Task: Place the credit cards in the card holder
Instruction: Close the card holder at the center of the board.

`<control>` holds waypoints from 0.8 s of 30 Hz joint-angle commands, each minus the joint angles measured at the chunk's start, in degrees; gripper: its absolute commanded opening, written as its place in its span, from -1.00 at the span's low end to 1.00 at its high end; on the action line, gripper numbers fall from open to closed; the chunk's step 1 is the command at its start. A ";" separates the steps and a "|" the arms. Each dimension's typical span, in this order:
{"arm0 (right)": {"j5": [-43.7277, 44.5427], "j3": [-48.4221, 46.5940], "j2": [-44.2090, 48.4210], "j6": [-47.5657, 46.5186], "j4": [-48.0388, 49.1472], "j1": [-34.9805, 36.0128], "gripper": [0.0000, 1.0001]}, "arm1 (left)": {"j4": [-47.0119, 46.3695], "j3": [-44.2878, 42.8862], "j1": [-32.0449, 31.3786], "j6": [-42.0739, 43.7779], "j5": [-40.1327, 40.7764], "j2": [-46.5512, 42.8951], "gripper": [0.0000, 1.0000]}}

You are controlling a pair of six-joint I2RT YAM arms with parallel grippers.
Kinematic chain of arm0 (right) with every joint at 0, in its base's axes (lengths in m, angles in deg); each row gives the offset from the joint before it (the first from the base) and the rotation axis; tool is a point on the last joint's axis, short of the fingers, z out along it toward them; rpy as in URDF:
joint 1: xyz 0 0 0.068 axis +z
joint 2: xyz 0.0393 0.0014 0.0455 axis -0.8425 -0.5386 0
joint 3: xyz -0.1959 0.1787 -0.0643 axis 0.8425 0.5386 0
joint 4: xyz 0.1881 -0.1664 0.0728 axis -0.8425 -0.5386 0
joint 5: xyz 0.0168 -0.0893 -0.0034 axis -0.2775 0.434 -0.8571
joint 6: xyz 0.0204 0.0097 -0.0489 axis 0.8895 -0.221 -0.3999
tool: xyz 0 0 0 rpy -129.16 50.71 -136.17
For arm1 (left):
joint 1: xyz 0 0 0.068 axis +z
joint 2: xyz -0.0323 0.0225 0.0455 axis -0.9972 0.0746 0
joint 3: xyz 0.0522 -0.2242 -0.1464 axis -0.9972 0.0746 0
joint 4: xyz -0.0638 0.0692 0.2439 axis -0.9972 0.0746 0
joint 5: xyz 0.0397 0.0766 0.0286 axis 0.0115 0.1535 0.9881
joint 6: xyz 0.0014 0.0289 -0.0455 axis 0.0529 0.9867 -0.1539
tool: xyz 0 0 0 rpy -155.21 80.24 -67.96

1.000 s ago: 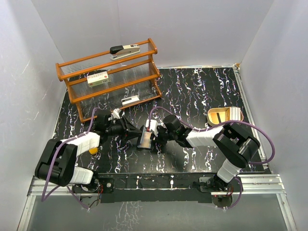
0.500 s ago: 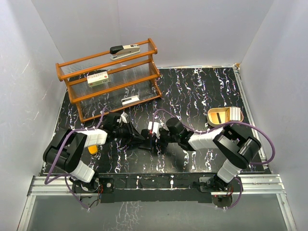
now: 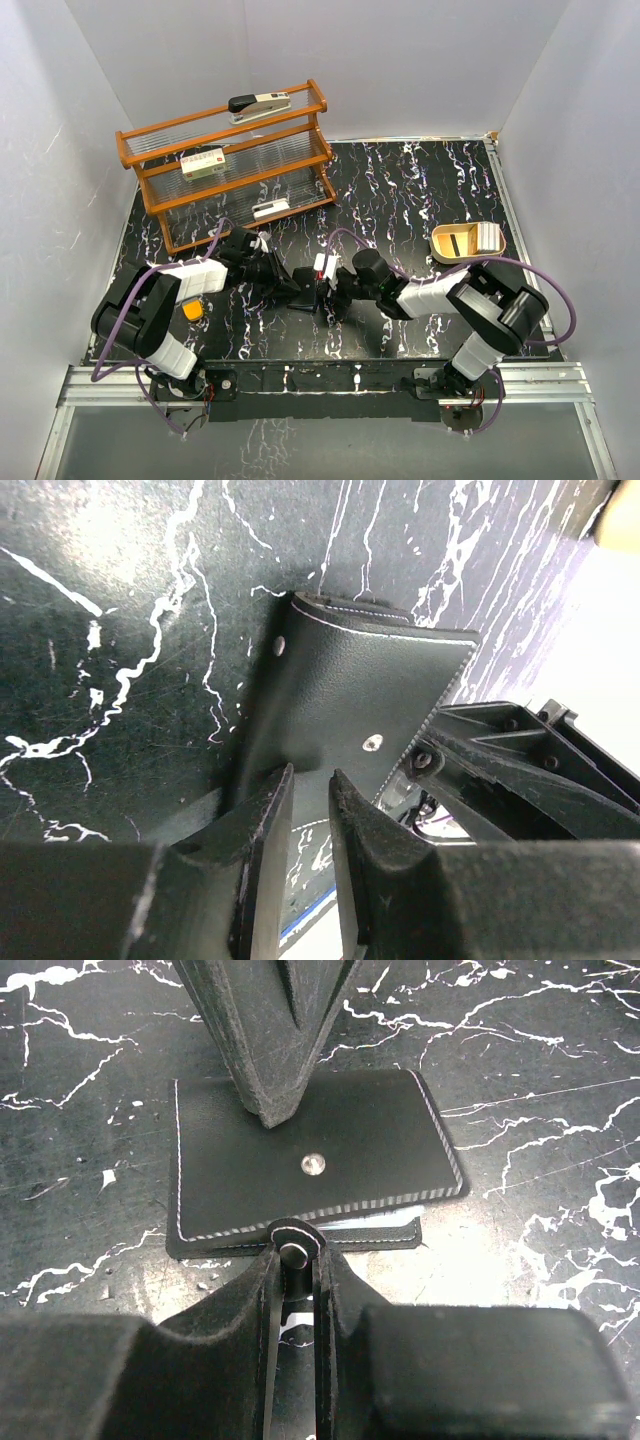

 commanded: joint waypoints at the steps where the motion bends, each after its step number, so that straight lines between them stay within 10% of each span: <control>1: 1.04 2.13 3.05 2.16 5.47 -0.67 -0.80 | 7.23 -0.97 0.19 3.80 10.96 1.55 -0.57; 15: 2.11 -0.68 11.17 9.15 -5.49 -0.69 -0.08 | 5.84 -0.57 -0.43 0.33 7.59 0.36 -0.56; 24: 21.09 -6.31 15.58 37.93 -17.80 -0.77 -0.06 | 2.71 0.83 -4.77 -6.18 7.00 -4.01 -0.48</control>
